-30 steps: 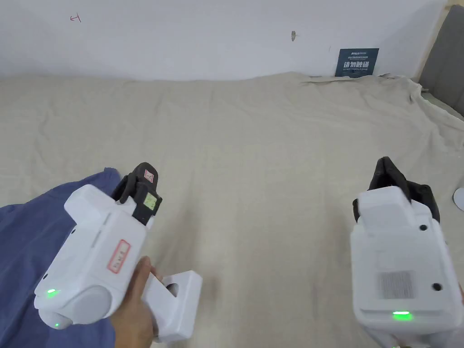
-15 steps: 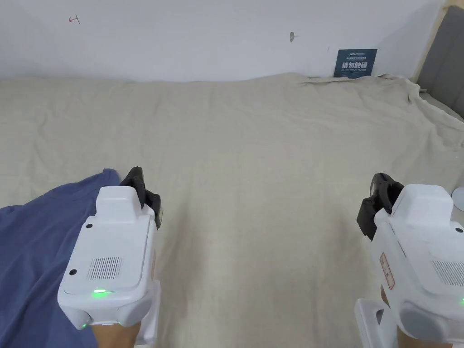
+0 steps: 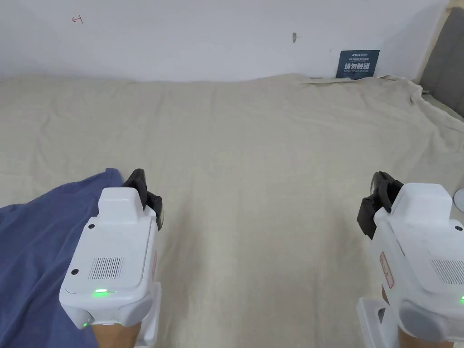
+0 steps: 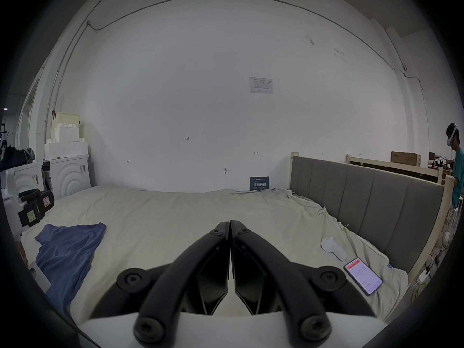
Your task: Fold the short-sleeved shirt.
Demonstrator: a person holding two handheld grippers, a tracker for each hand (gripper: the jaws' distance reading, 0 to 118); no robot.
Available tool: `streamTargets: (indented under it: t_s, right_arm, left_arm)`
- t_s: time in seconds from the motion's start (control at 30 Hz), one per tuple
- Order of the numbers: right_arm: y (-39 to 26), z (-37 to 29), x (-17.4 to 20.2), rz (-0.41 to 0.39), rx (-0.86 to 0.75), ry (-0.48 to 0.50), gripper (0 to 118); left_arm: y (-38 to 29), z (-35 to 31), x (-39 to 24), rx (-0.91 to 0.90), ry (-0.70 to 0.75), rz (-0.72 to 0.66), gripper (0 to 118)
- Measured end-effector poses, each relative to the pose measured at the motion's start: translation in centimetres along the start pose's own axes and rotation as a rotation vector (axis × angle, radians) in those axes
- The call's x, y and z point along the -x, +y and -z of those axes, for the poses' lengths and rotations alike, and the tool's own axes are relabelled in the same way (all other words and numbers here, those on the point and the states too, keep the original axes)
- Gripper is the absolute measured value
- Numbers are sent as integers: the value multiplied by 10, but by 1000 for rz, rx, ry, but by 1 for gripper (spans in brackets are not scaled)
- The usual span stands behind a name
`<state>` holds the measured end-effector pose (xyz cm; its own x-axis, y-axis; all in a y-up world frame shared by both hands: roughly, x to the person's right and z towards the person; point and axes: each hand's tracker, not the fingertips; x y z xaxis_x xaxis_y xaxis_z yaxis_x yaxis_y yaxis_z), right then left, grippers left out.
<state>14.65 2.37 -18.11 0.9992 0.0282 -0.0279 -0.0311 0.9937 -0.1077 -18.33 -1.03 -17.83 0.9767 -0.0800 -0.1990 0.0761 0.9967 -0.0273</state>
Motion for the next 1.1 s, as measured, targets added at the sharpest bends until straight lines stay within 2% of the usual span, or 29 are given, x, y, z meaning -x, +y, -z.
streamTargets:
  t_s: [1.1]
  right_arm:
    - [2,6,-5,2,-9,8,0]
  left_arm:
    - [2,-1,2,-10,15,20,0]
